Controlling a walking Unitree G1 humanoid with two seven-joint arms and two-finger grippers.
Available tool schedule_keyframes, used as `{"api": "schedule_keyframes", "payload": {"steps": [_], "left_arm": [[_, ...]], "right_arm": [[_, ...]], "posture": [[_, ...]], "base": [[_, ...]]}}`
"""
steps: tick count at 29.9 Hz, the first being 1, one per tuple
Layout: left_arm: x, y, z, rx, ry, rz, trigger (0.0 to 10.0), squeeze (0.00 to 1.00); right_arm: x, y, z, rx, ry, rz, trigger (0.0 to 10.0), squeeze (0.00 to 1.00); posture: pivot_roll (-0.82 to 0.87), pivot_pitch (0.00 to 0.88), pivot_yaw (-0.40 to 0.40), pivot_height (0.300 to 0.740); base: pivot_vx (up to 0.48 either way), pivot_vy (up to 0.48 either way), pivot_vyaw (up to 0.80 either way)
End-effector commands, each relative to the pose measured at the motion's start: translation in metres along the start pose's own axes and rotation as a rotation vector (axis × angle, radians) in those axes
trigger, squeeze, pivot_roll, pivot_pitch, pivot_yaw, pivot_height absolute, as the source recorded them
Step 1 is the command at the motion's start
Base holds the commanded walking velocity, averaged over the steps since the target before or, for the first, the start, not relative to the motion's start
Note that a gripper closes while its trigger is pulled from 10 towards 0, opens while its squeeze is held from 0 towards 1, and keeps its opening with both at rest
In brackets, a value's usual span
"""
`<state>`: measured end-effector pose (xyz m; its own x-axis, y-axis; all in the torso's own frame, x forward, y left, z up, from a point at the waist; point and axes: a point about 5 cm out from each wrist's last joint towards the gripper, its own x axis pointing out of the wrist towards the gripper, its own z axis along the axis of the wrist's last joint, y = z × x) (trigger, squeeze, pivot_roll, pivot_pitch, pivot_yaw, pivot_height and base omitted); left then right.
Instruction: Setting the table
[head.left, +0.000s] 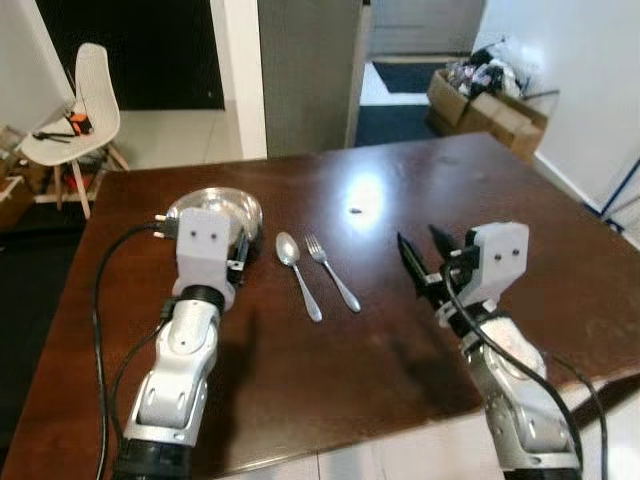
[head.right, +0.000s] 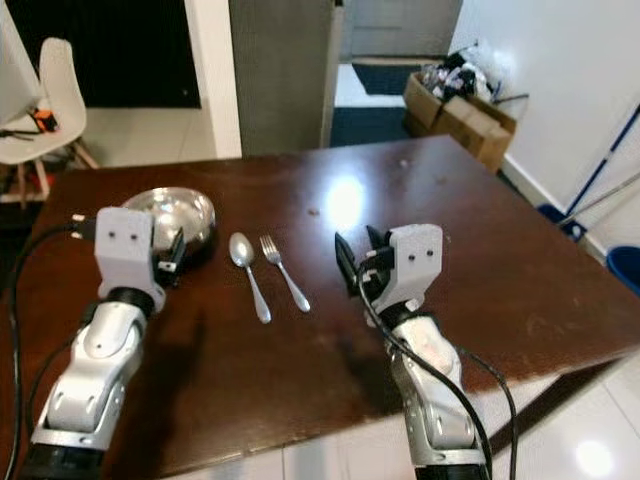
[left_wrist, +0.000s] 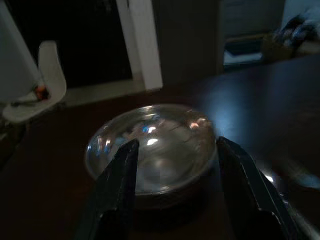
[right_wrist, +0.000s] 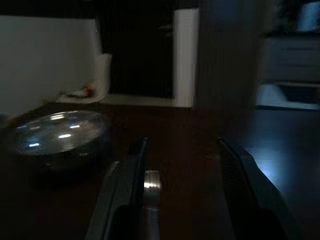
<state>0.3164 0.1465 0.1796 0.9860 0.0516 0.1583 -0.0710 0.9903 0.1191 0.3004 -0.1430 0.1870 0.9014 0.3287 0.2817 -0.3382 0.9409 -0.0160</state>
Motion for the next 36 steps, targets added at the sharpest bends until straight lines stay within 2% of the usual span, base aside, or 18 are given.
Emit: {"api": "schedule_keyframes", "payload": {"steps": [1,14,16,18,21,22,23,25,28,32,33,35,36], "left_arm": [[-0.001,-0.001,-0.003,-0.012,0.020,-0.009,10.0,0.00],[-0.002,-0.003,-0.002,-0.016,0.017,-0.038,10.0,0.00],[0.001,-0.008,-0.004,0.028,0.043,-0.102,10.0,0.00],[0.002,-0.009,-0.005,0.039,0.055,-0.118,10.0,0.00],[0.009,-0.014,-0.007,0.048,0.080,-0.180,10.0,0.00],[0.016,-0.019,-0.008,0.083,0.112,-0.256,10.0,0.00],[0.016,-0.019,-0.008,0.083,0.112,-0.256,10.0,0.00],[0.024,-0.022,-0.005,0.123,0.110,-0.331,10.0,0.00],[0.042,-0.019,-0.002,0.207,0.136,-0.428,10.0,0.00],[0.053,-0.014,-0.003,0.265,0.166,-0.457,10.0,0.00],[0.063,-0.012,-0.008,0.322,0.216,-0.505,10.0,0.00],[0.066,-0.012,-0.009,0.338,0.234,-0.527,10.0,0.00],[0.073,-0.011,-0.010,0.356,0.263,-0.532,10.0,0.00]], "right_arm": [[-0.002,-0.002,-0.005,0.004,0.026,-0.008,10.0,0.00],[-0.004,0.001,-0.008,0.014,0.045,0.010,10.0,0.00],[-0.005,0.001,-0.009,0.015,0.048,0.012,10.0,0.00],[-0.005,0.001,-0.009,0.016,0.048,0.012,10.0,0.00],[-0.004,0.002,-0.009,0.018,0.046,0.014,10.0,0.00],[-0.002,0.003,-0.008,0.024,0.041,0.019,10.0,0.00],[-0.002,0.003,-0.008,0.024,0.041,0.019,10.0,0.00],[0.000,0.005,-0.006,0.029,0.035,0.028,10.0,0.00],[0.001,0.008,-0.005,0.033,0.030,0.038,10.0,0.00],[0.001,0.009,-0.004,0.037,0.030,0.037,10.0,0.00],[-0.001,0.009,-0.004,0.044,0.030,0.029,10.0,0.00],[-0.002,0.010,-0.004,0.046,0.029,0.027,10.0,0.00],[-0.005,0.011,-0.003,0.052,0.027,0.017,10.0,0.00]], "posture": [[-0.06,0.000,0.073,0.740],[-0.07,0.000,0.076,0.740],[-0.07,0.000,0.077,0.740],[-0.07,0.000,0.077,0.740],[-0.07,0.000,0.081,0.740],[-0.07,0.000,0.086,0.740],[-0.07,0.000,0.086,0.740],[-0.07,0.000,0.089,0.740],[-0.07,0.002,0.098,0.740],[-0.08,0.010,0.105,0.740],[-0.08,0.020,0.114,0.740],[-0.08,0.020,0.114,0.740],[-0.09,0.041,0.130,0.740]], "base": [[0.000,0.000,0.00],[0.000,0.000,0.00],[0.000,0.000,0.00],[0.000,0.000,0.00],[0.000,0.000,0.00],[0.000,0.000,0.00],[0.000,0.000,0.00],[0.000,0.000,0.00],[0.000,0.000,0.00],[0.000,0.000,0.00],[0.000,0.000,0.00],[0.000,0.000,0.00],[0.000,0.000,0.00]]}}
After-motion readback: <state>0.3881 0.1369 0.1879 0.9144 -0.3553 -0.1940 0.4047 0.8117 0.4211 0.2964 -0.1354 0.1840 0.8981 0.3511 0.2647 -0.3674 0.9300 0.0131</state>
